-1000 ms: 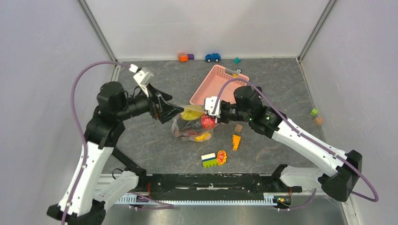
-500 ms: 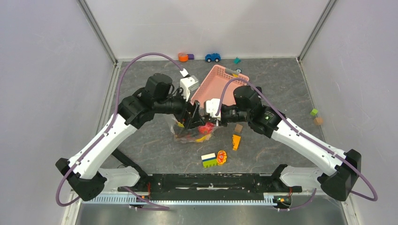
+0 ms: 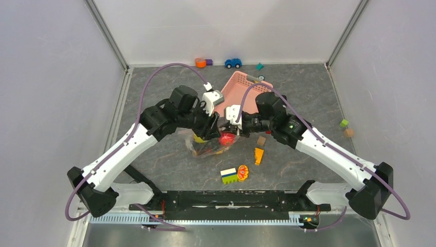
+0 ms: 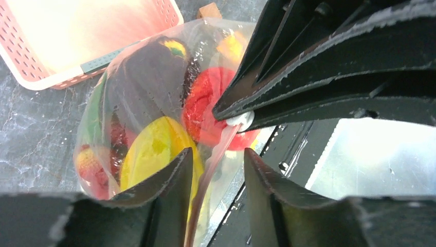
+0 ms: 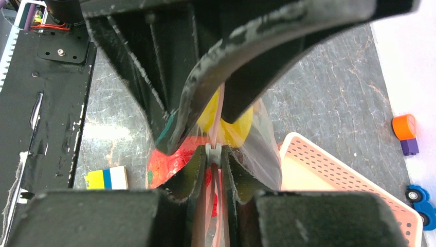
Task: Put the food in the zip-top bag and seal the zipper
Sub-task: Zip the zipper food storage bag at the center of the board.
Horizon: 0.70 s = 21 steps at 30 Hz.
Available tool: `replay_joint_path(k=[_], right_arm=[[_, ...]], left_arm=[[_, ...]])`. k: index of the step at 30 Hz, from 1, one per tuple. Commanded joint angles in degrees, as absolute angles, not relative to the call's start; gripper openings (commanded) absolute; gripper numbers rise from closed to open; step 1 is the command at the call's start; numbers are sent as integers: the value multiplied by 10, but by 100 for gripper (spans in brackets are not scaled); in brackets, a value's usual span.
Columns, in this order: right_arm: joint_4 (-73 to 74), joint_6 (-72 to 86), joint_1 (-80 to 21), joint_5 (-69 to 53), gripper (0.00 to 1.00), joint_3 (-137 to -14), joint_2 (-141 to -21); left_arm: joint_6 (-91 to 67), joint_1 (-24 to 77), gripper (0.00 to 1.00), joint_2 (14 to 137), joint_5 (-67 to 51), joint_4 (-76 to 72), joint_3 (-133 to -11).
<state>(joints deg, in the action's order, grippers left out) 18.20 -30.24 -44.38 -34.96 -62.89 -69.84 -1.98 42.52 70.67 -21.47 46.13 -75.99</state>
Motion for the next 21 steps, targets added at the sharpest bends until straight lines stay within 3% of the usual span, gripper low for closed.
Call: replay_joint_path(k=[1, 5, 21], right_arm=[[158, -297, -431, -344, 0, -655, -689], [158, -295, -427, -345, 0, -653, -683], [166, -315, -417, -201, 3, -635, -663]], left_arm=[[-1, 429, 39, 679, -190, 468, -747], [-1, 429, 3, 675, -179, 469, -748], [-1, 430, 2, 615, -84, 421, -708]])
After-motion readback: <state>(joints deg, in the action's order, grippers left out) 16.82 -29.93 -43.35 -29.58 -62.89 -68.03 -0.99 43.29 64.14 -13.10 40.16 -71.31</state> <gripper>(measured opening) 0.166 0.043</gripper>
